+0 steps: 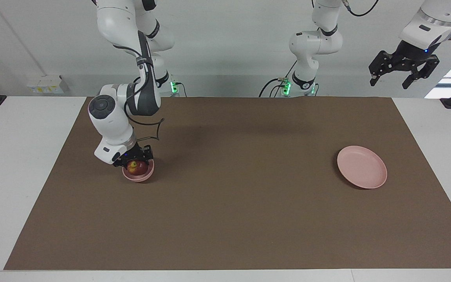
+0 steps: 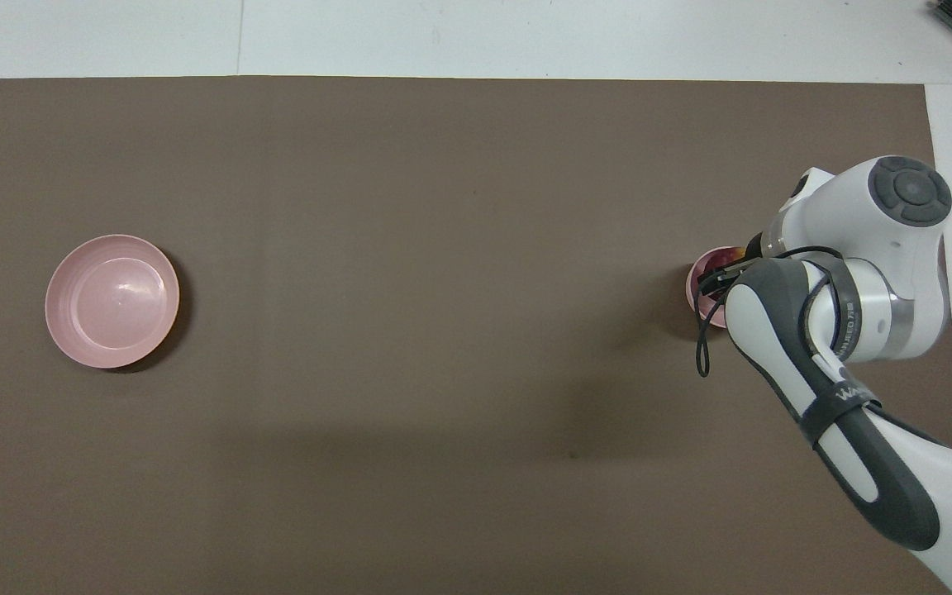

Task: Move apple from plate to bowl
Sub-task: 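Carry the apple with the right gripper and lower it into the bowl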

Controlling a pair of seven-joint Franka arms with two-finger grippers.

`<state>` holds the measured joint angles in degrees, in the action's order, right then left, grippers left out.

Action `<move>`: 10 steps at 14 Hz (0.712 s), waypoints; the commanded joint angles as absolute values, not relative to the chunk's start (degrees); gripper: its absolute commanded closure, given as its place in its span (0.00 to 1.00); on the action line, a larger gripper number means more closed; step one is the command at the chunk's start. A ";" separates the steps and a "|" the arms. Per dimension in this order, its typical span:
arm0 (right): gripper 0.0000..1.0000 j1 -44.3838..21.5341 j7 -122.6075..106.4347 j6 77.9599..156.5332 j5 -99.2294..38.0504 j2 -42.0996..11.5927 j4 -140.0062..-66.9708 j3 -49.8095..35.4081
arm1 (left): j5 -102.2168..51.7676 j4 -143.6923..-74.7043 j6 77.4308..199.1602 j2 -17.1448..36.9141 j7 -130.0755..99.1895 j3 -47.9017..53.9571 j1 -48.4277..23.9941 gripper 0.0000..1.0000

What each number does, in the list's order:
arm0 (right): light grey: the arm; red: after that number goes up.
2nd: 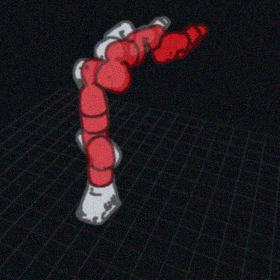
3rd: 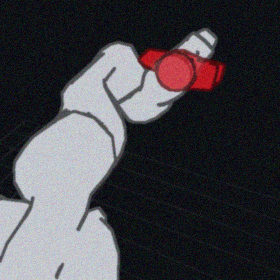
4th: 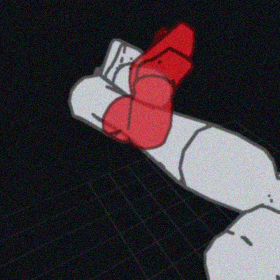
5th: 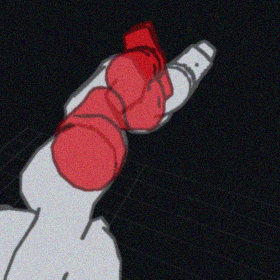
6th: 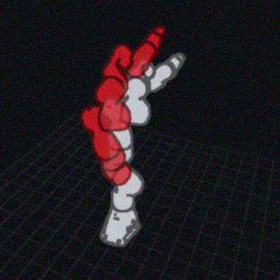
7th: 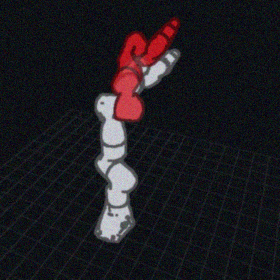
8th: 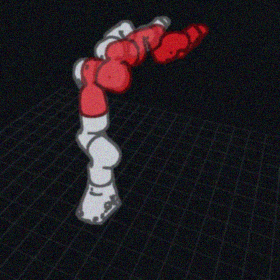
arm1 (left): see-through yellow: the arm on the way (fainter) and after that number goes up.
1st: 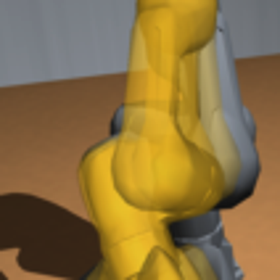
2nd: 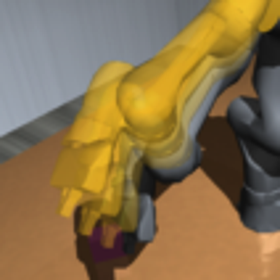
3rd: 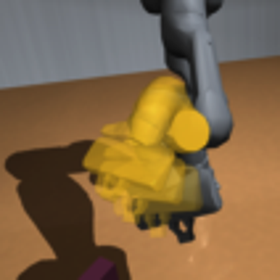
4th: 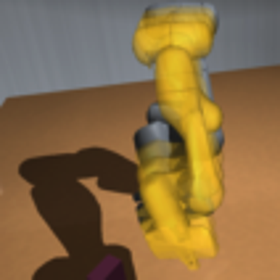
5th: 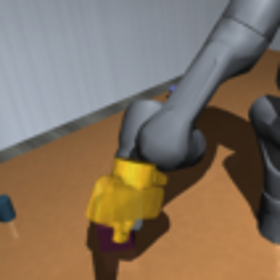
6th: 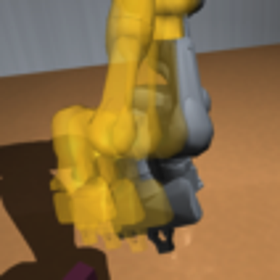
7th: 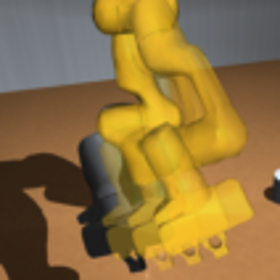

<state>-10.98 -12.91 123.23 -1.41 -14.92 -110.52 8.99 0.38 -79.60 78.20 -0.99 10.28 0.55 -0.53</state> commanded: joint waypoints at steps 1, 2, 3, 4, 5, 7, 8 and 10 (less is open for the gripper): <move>1.00 -10.28 -14.59 125.86 -0.18 -13.27 -112.85 8.53 | 1.32 -80.42 77.70 -2.02 9.93 0.26 -0.97 0.00; 1.00 -10.28 -14.42 125.95 -0.18 -13.45 -113.20 8.53 | 1.32 -80.42 77.70 -2.02 9.93 0.26 -0.97 0.00; 0.94 -10.20 -14.33 126.73 -0.18 -13.53 -113.90 8.53 | 1.32 -80.42 77.70 -2.02 9.93 0.26 -0.97 0.00; 0.88 -10.28 -14.33 127.43 -0.18 -13.54 -114.17 8.53 | 1.32 -80.42 77.70 -2.02 9.93 0.26 -0.97 0.00; 0.81 -10.28 -14.33 127.44 -0.18 -13.54 -114.17 8.53 | 1.32 -80.42 77.70 -2.02 9.93 0.26 -0.97 0.00; 0.60 -10.28 -14.15 127.53 -0.18 -13.62 -114.26 8.53 | 1.32 -80.42 77.70 -2.02 9.93 0.26 -0.97 0.00; 0.44 -10.28 -14.06 127.53 -0.18 -13.88 -114.26 8.53 | 1.32 -80.42 77.70 -2.02 9.93 0.26 -0.97 0.00; 0.14 -10.28 -13.89 127.44 -0.18 -13.89 -114.35 8.53 | 1.32 -80.33 77.70 -2.02 9.93 0.26 -0.97 0.00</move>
